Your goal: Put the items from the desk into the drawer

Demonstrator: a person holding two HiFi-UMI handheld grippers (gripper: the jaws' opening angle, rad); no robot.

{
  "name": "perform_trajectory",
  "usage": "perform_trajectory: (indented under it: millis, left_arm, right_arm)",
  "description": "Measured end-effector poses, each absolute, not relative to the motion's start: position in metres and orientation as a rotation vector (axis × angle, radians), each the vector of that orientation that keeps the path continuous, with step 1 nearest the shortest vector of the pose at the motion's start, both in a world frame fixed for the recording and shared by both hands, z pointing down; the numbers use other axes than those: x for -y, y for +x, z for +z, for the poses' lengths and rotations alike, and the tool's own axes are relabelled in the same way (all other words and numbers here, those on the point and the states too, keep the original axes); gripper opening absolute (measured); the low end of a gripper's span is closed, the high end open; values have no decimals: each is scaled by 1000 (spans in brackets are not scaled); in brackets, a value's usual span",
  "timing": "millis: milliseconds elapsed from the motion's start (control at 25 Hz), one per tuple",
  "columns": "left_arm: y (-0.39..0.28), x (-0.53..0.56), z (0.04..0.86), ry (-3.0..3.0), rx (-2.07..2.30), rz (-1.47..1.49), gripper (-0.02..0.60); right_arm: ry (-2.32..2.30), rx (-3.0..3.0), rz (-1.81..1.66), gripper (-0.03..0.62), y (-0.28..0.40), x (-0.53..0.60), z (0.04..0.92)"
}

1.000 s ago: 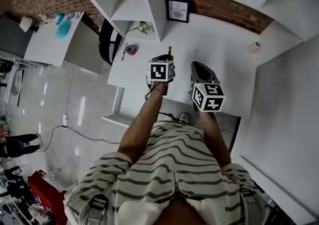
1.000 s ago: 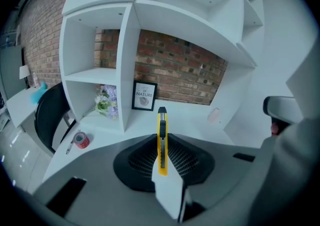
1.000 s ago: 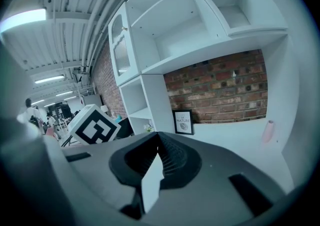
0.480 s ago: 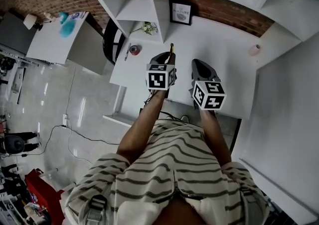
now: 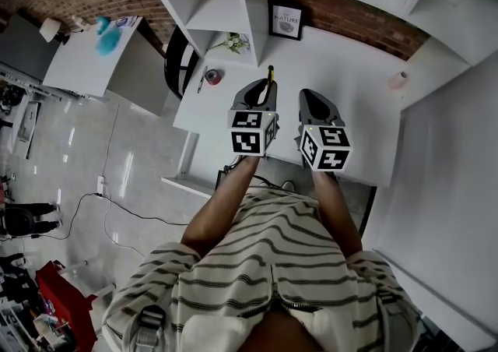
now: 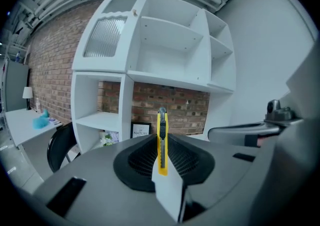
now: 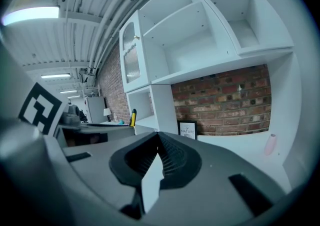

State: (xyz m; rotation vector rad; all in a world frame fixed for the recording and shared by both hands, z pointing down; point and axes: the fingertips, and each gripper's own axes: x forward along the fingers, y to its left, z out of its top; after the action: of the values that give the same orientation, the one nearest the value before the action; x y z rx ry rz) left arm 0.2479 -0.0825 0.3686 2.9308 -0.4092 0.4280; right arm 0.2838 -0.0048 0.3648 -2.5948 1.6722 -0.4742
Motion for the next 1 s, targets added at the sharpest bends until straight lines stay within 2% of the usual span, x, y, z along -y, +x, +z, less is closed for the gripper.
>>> perform_trajectory:
  millis: [1000]
  left_arm:
    - [223,55,337,3044,450,247,66]
  right_arm:
    - [-2586,-1660,-332,11,277,1,341]
